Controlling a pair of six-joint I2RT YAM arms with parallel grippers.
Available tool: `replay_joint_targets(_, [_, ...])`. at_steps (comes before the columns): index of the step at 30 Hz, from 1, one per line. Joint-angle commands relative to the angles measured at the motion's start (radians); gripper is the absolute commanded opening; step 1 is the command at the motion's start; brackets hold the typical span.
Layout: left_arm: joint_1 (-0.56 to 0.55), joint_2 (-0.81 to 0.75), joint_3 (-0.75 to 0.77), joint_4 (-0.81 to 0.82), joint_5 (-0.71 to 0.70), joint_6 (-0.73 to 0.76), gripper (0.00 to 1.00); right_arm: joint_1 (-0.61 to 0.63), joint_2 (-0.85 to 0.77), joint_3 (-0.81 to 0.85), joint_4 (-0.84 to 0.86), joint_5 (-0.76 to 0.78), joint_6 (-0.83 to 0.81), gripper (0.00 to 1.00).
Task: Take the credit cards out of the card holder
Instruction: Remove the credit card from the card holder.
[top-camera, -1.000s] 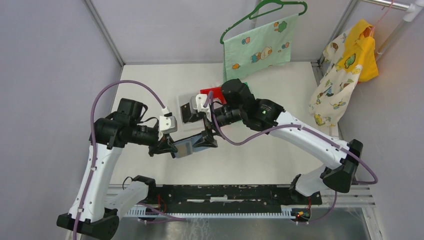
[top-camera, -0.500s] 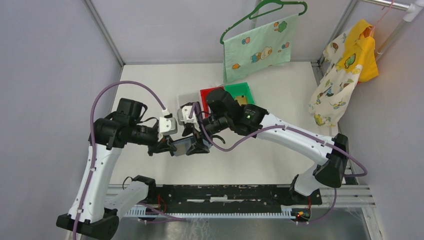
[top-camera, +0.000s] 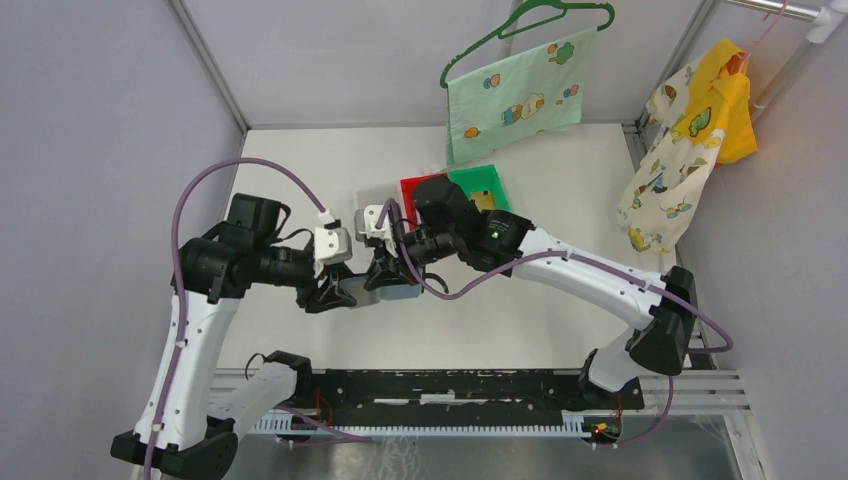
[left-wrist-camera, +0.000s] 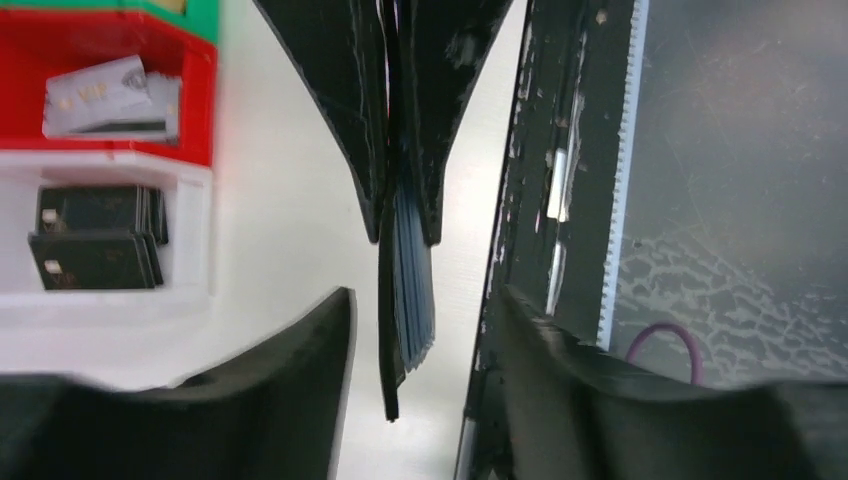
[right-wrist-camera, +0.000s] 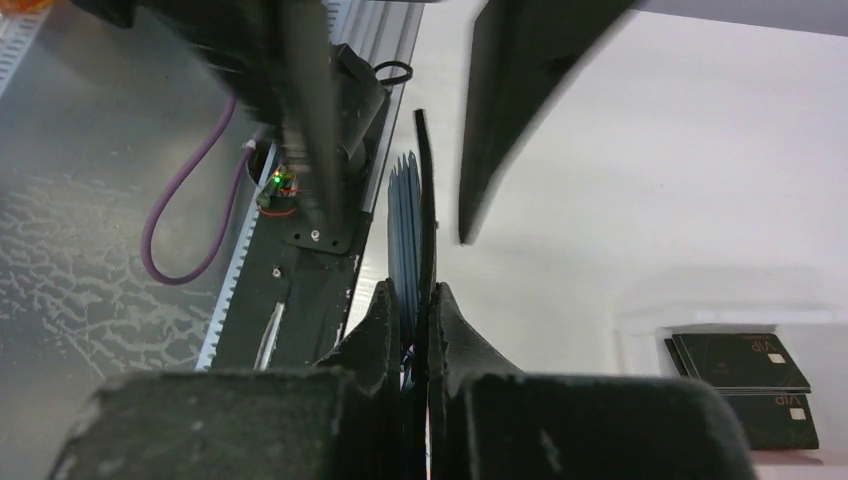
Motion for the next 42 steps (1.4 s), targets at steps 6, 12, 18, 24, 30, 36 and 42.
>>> replay_joint_targets(6, [-0.006,-0.080,-0.005,0.402,0.270,-0.499,0.97,-0.166,-0.287,-0.381,0.597,-0.184,0.348,0.00])
replay_joint_targets(12, [-0.005,-0.103,-0.049,0.514,0.407,-0.691,0.94,-0.208,-0.371,-0.536,0.883,-0.284,0.537,0.00])
replay_joint_targets(18, [-0.006,-0.112,-0.102,0.619,0.378,-0.791,0.82,-0.208,-0.353,-0.575,1.140,-0.323,0.748,0.00])
replay_joint_targets(24, [-0.005,-0.133,-0.103,0.635,0.400,-0.815,0.63,-0.208,-0.353,-0.580,1.186,-0.328,0.773,0.00])
replay_joint_targets(30, [-0.006,-0.148,-0.107,0.629,0.366,-0.813,0.77,-0.207,-0.361,-0.579,1.157,-0.343,0.754,0.00])
replay_joint_targets(36, [-0.005,-0.149,-0.062,0.605,0.400,-0.804,0.90,-0.217,-0.397,-0.572,1.063,-0.332,0.676,0.00])
replay_joint_targets(42, [-0.006,-0.146,-0.065,0.603,0.375,-0.800,0.98,-0.216,-0.396,-0.565,1.087,-0.357,0.700,0.00])
